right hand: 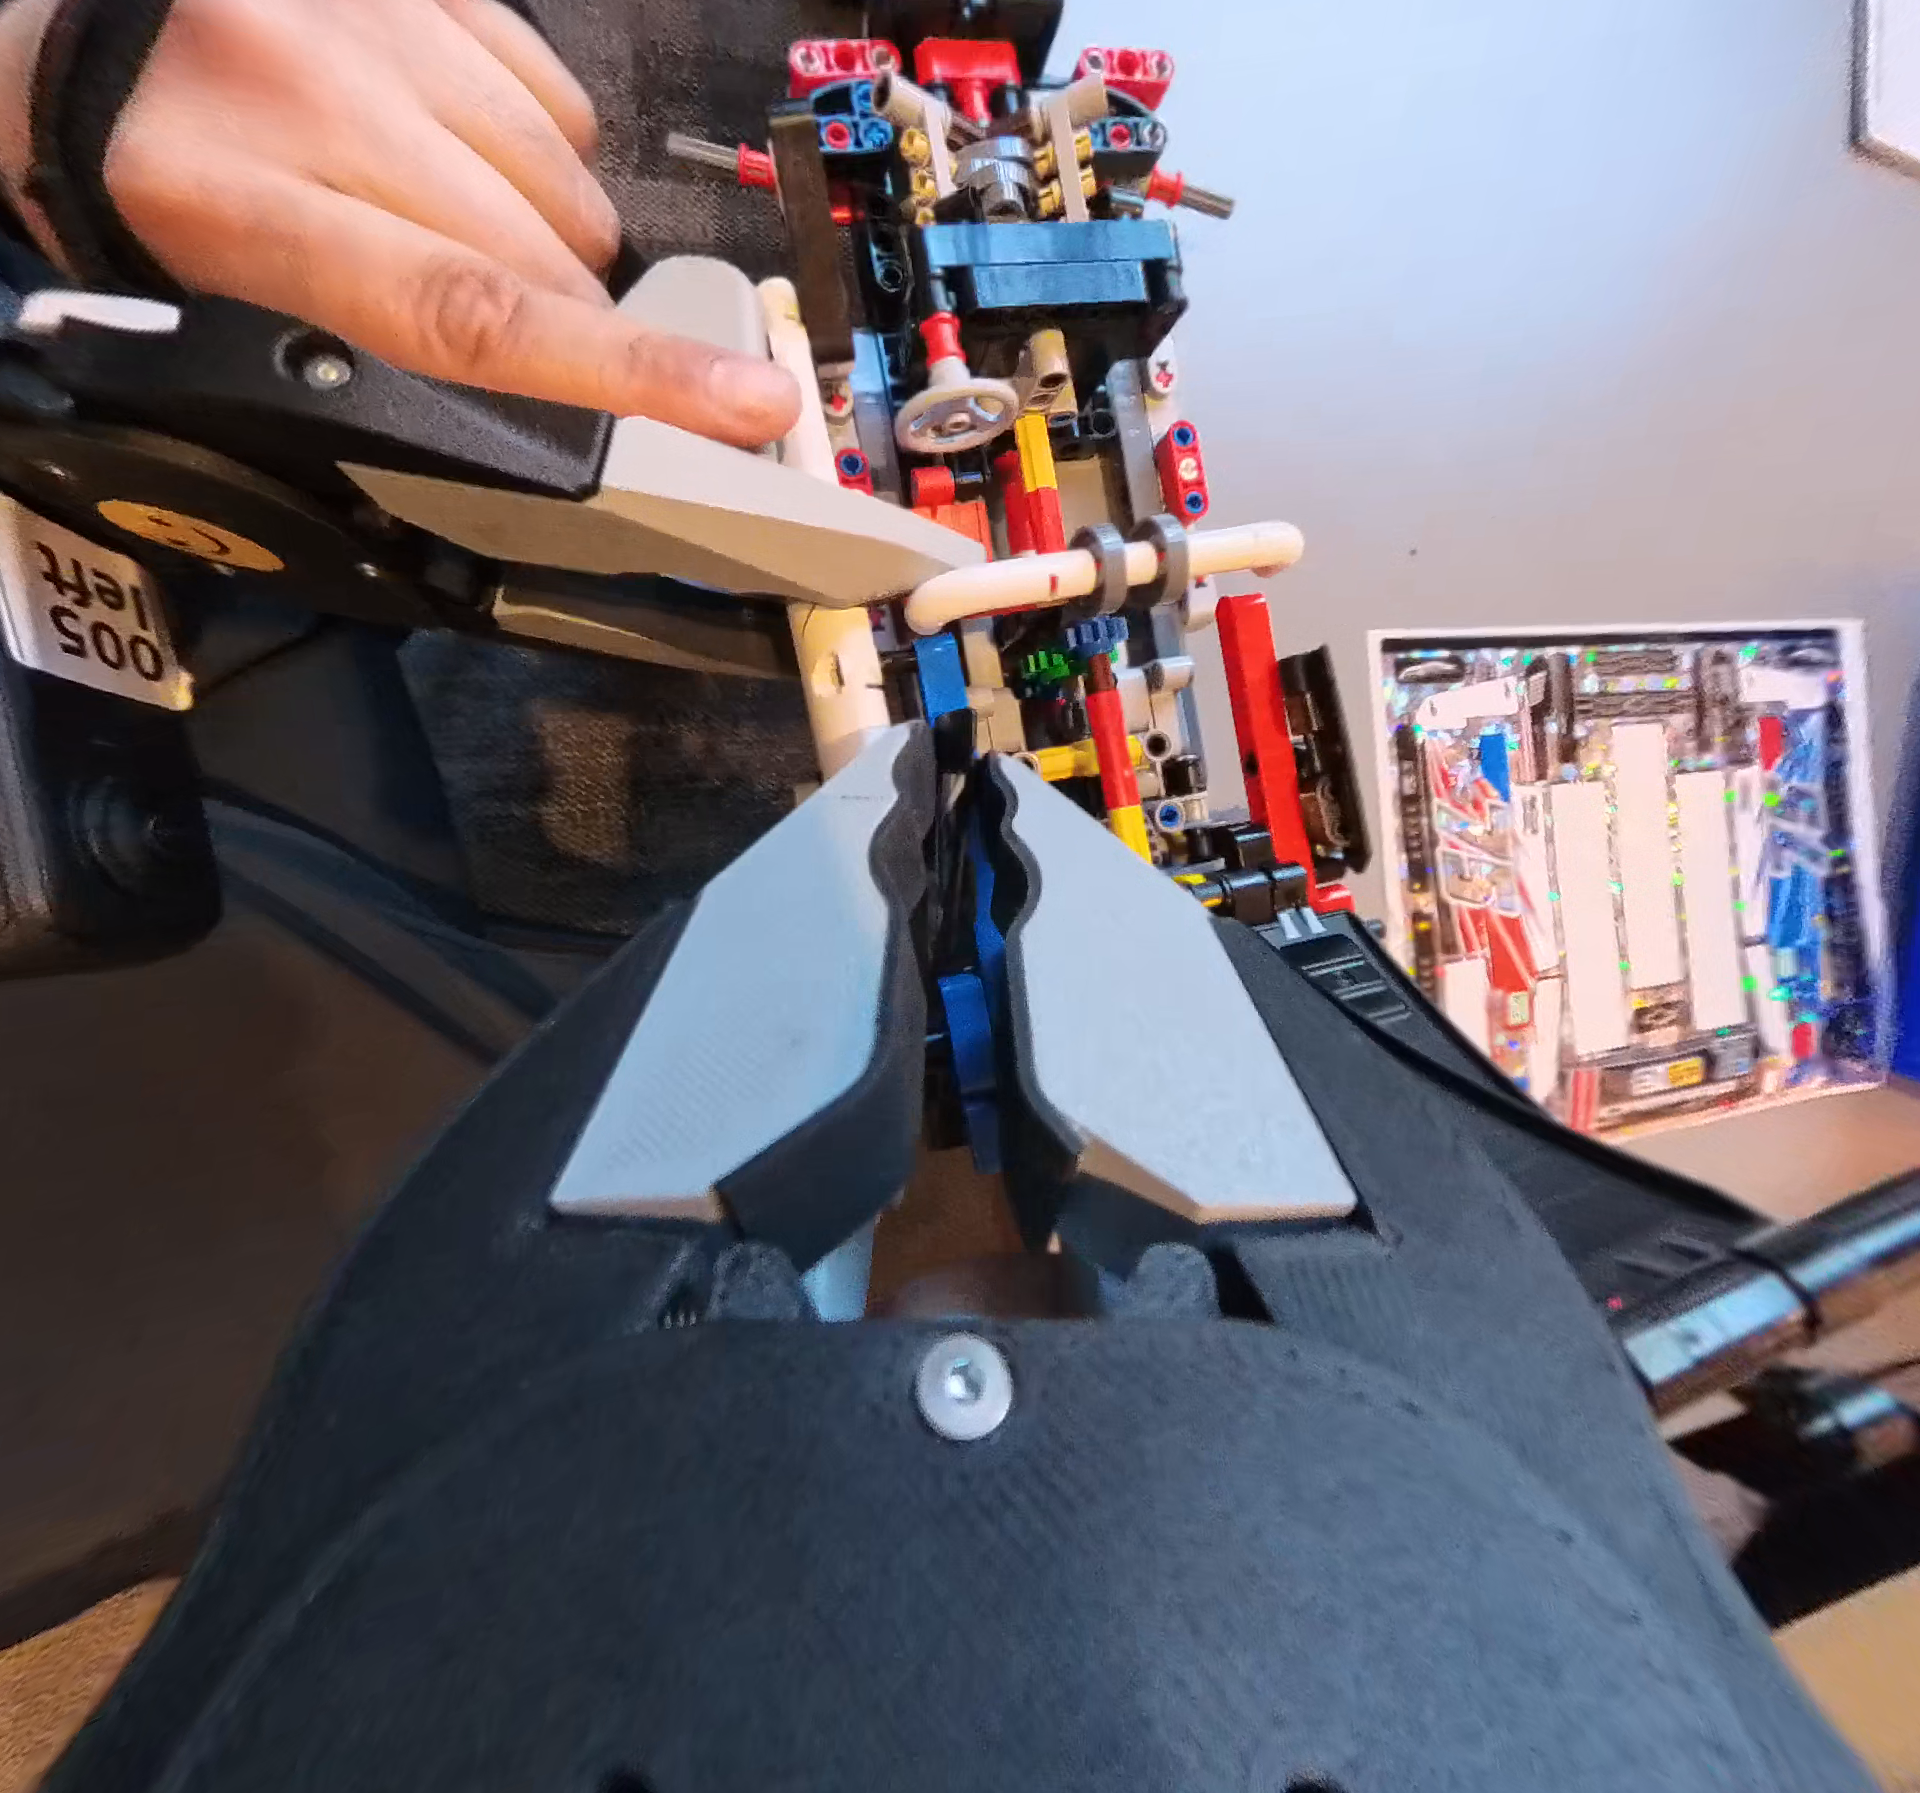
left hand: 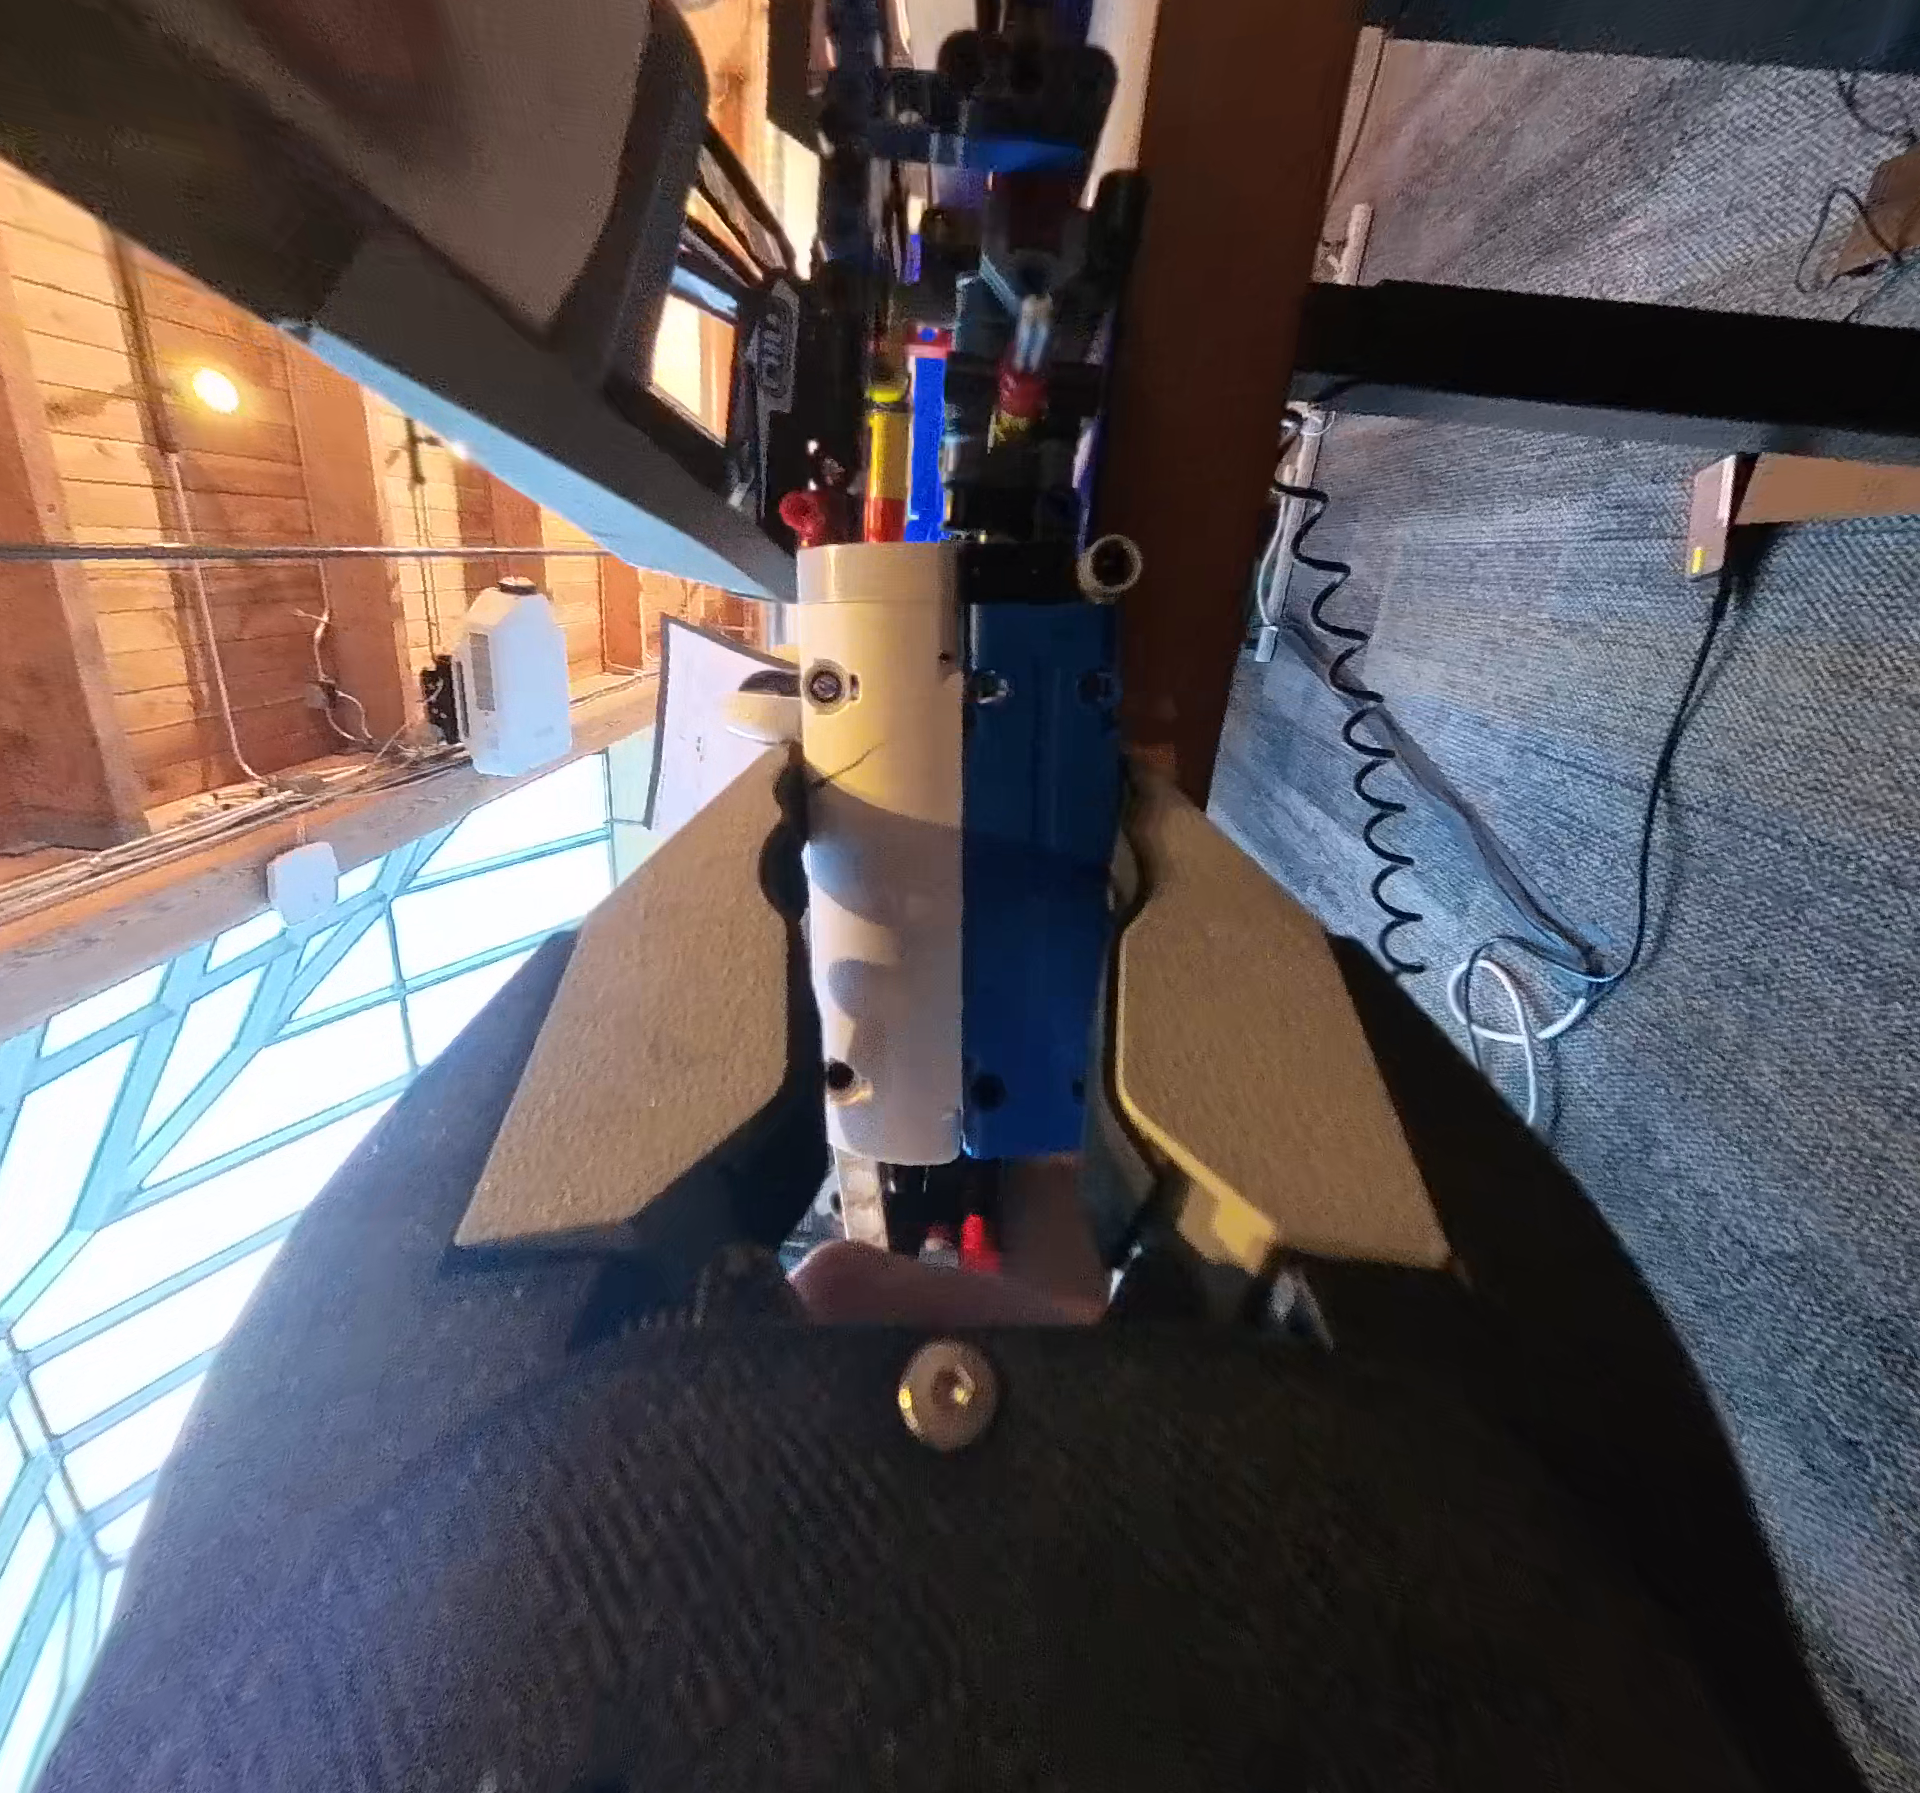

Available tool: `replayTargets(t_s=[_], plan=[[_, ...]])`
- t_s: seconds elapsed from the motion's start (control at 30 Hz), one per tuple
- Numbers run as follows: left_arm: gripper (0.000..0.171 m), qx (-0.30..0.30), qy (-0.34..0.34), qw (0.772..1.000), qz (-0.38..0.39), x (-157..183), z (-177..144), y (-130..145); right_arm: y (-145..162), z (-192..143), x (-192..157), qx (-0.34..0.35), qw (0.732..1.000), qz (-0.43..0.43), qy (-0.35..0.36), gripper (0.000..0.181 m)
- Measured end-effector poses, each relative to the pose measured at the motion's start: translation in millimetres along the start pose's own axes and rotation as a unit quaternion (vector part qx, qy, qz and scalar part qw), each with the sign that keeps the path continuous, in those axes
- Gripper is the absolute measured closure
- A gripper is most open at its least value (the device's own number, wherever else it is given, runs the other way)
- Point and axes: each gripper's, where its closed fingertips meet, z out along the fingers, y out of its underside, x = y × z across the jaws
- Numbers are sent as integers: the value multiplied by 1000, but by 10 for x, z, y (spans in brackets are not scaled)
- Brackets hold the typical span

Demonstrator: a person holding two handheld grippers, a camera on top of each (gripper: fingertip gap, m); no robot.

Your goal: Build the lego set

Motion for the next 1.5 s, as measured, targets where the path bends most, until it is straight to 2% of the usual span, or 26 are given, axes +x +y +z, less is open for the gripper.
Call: replayTargets(t_s=[0.07, 0.13, 0.23, 0.37, 0.7, 0.93, 1.03, 1.1, 1.13, 1.2, 1.3, 1.4, 1.47, 1.5], plan=[[117, -4, 5, 1000, -8, -10, 26, 10, -4, 5, 38, 0, 999, -22, 26, 172], [117, -12, 6, 1000, -1, -7, 77, 49, -19, 23, 89, -2, 999, -7, 45, 171], [117, -14, 7, 1000, 0, -5, 86, 67, -38, 6, 75, 4, 999, -4, 38, 169], [117, -14, 5, 1000, 0, -5, 92, 61, -53, -49, 51, 19, 1000, 11, 21, 154], [117, -15, 8, 1000, -4, -4, 93, 59, 15, -113, 103, 1, 999, -18, 52, 150], [117, -10, 8, 1000, -5, 1, 101, 23, 7, -125, 114, -1, 999, -25, 48, 145], [117, -11, 8, 1000, -7, 0, 100, 29, 5, -143, 149, 3, 998, -24, 55, 153], [117, -10, 9, 1000, -6, 2, 99, 31, 55, -121, 213, -16, 997, -26, 75, 163], [117, -10, 11, 1000, -7, 5, 100, 30, 71, -109, 233, -25, 996, -31, 85, 162], [117, -11, 13, 1000, -8, 6, 102, 27, 90, -89, 205, -36, 995, -39, 83, 174], [117, -12, 16, 1000, -13, 12, 103, 36, 14, -149, 229, -1, 995, -23, 94, 181], [117, -13, 17, 1000, -14, 15, 102, 43, -11, -226, 241, 35, 996, 23, 77, 181], [117, -13, 18, 1000, -13, 18, 102, 42, 52, -218, 238, 22, 997, 27, 72, 172], [117, -13, 18, 1000, -12, 17, 102, 40, 76, -199, 252, 12, 997, 20, 78, 159]])
